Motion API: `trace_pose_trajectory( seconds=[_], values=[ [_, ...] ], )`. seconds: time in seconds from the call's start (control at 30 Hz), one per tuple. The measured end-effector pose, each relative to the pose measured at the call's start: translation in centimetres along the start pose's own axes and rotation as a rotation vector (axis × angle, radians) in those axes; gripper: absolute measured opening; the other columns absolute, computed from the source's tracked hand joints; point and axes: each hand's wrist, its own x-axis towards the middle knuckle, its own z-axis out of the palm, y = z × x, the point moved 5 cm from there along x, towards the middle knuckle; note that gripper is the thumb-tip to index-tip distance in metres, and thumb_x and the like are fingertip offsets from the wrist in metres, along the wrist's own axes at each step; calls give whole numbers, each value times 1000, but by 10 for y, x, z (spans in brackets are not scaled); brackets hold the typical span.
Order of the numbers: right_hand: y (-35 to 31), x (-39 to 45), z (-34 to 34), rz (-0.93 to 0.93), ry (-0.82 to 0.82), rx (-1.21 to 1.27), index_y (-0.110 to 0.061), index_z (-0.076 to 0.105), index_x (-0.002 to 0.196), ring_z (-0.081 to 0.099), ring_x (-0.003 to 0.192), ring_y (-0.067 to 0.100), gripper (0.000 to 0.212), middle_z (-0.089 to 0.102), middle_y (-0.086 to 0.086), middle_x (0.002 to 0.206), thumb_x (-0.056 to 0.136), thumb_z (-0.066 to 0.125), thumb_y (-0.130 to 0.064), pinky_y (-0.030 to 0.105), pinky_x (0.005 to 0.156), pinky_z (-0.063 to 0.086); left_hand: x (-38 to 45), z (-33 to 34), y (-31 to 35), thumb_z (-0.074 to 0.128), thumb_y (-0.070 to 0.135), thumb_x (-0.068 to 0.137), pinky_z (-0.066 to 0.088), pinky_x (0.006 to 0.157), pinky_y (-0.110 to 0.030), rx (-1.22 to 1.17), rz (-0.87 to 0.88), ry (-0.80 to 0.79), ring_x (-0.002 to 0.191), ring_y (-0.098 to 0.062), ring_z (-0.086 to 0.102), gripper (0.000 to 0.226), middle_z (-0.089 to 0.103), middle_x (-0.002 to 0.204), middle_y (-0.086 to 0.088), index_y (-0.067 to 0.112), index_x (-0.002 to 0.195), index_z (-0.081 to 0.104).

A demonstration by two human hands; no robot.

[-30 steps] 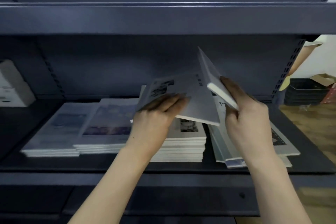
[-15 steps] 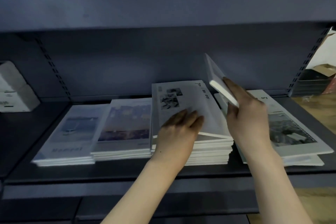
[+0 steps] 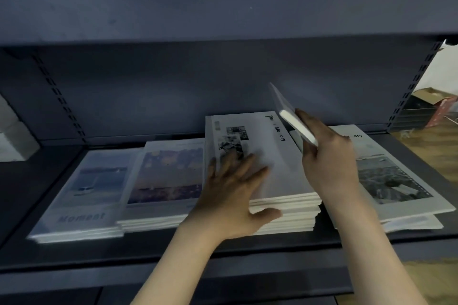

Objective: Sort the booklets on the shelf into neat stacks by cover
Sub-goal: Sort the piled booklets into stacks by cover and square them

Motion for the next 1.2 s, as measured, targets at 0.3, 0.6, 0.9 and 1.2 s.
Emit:
trace_pose_trajectory(
  seconds=[0.3,0.6,0.9,1.2],
  values=[
    [-8,6,10,-32,-43,-6,-9,60,123,68,83,32,60,69,9,108,71,57,18,27,75,48,-2,13,-15,11,80,67,-1,113,-53,8,-95,-59,141,-23,-19,79,-21,153,15,55,137,-13],
    [-12,2,12,-26,-53,0,-11,60,123,68,85,32,58,69,8,109,73,56,17,30,75,50,-3,10,-15,26,78,77,8,114,-51,-25,-125,-33,142,-25,-15,79,-15,154,14,50,141,-8],
    [-52,2,28,-141,-74,14,-13,60,124,68,93,29,63,66,8,117,68,57,15,29,75,53,-30,-32,-54,14,70,82,10,117,-34,-225,-273,181,142,-11,8,74,12,155,10,33,147,11],
    [-144,-26,82,-277,-182,131,-10,59,126,61,110,25,79,61,12,123,54,58,24,28,92,43,-119,-57,-160,43,37,93,43,95,-40,-208,-685,325,122,-29,48,45,50,136,-6,18,134,47]
  ],
)
